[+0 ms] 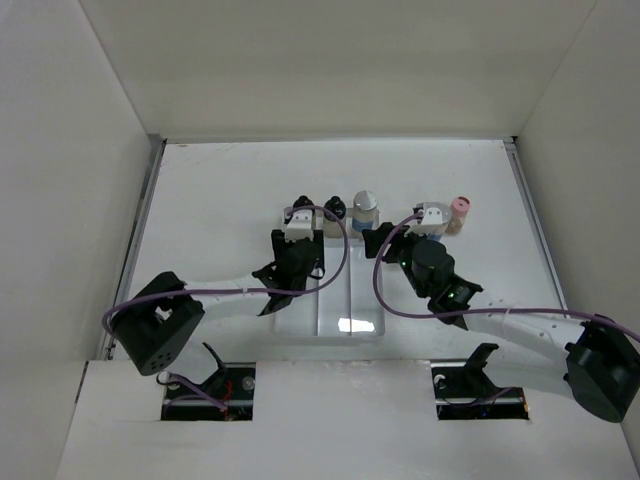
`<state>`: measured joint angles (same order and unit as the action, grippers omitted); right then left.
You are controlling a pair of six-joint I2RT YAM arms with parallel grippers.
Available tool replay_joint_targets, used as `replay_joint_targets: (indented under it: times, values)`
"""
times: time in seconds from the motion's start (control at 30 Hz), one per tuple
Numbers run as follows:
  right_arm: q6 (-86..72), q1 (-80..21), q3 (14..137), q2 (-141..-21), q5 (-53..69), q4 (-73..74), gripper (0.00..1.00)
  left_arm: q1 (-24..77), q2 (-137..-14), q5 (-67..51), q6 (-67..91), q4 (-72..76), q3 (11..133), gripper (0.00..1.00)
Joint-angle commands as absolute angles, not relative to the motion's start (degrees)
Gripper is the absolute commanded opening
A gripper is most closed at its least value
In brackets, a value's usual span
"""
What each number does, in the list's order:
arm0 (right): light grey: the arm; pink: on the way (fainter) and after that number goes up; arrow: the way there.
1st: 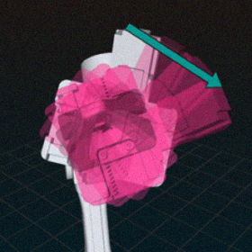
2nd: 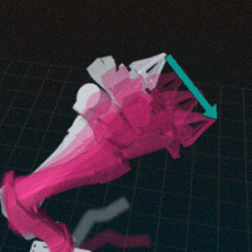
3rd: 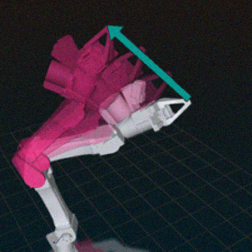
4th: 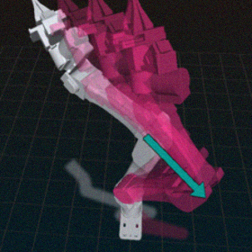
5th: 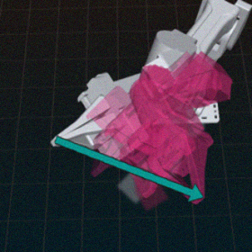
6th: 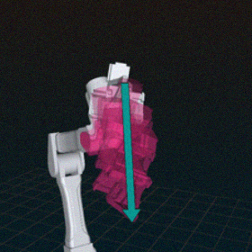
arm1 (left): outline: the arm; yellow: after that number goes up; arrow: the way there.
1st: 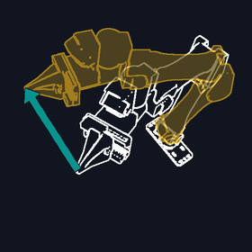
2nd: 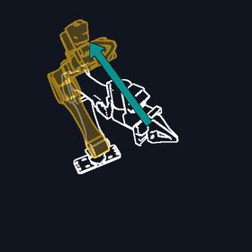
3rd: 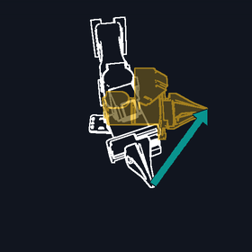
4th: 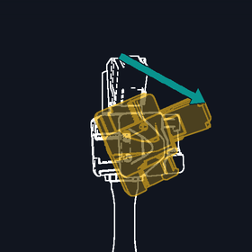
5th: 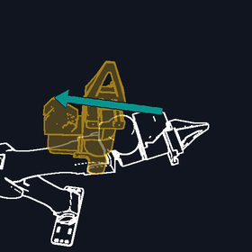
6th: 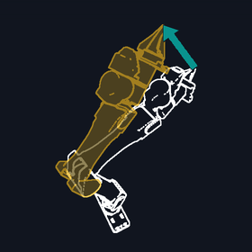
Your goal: Organize the condiment bottles
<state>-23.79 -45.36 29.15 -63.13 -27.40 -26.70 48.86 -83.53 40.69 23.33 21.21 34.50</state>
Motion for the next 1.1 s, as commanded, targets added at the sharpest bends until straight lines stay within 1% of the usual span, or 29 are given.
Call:
replay_joint_targets:
  times: [0.0,0.13,0.23,0.3,0.37,0.4,0.47,0.53,0.63,0.7,0.77,0.9,0.97,1.0,1.07]
  values:
    - [-23.6,-45.1,29.6,-63.0,-27.7,-29.9,0.89,49.3,-82.5,44.2,23.5,28.0,34.3,0.63]
    - [-23.6,-45.1,29.3,-62.6,-27.7,-30.5,0.93,49.3,-80.4,45.2,23.2,27.7,33.8,0.86]
    - [-23.3,-45.1,29.4,-62.6,-27.9,-30.3,0.95,49.1,-77.3,45.9,23.1,28.7,32.3,0.94]
    - [-23.4,-45.0,29.3,-62.6,-27.7,-30.6,0.95,49.0,-74.5,46.1,22.9,28.8,32.0,0.95]
    - [-23.4,-45.1,29.4,-62.7,-27.6,-30.2,0.93,48.9,-70.9,45.8,22.3,29.2,31.1,0.96]
    - [-23.2,-45.1,29.5,-62.6,-27.6,-30.2,0.9,48.7,-69.1,46.1,22.2,29.4,30.4,0.96]
    - [-22.9,-45.3,29.8,-62.5,-27.8,-30.1,0.8,47.9,-66.0,46.2,22.3,30.7,29.1,0.96]
    - [-22.8,-45.5,30.1,-62.4,-27.9,-29.9,0.64,46.7,-63.1,45.9,22.2,31.7,27.8,0.95]
    - [-22.4,-45.7,31.3,-62.4,-28.1,-28.3,0.44,45.5,-59.0,46.5,22.7,33.0,25.1,0.94]
    - [-22.3,-46.0,32.4,-61.7,-28.7,-26.2,0.35,44.2,-57.0,46.9,23.0,35.1,22.9,0.93]
    - [-22.2,-46.0,33.6,-61.4,-29.8,-25.1,0.3,43.1,-55.1,47.0,23.2,36.6,20.6,0.93]
    - [-22.4,-44.5,37.3,-60.7,-31.8,-20.2,0.29,41.1,-52.6,47.5,25.9,37.5,16.5,0.93]
    - [-22.0,-42.7,38.9,-61.0,-34.3,-18.1,0.32,39.9,-52.5,46.8,27.7,38.0,14.9,0.93]
    - [-21.6,-41.8,39.7,-61.0,-35.5,-17.1,0.36,39.4,-52.6,46.8,28.5,38.2,14.2,0.93]
    - [-20.8,-39.7,41.5,-61.1,-38.0,-14.4,0.52,38.9,-52.6,46.8,30.0,39.0,12.8,0.93]
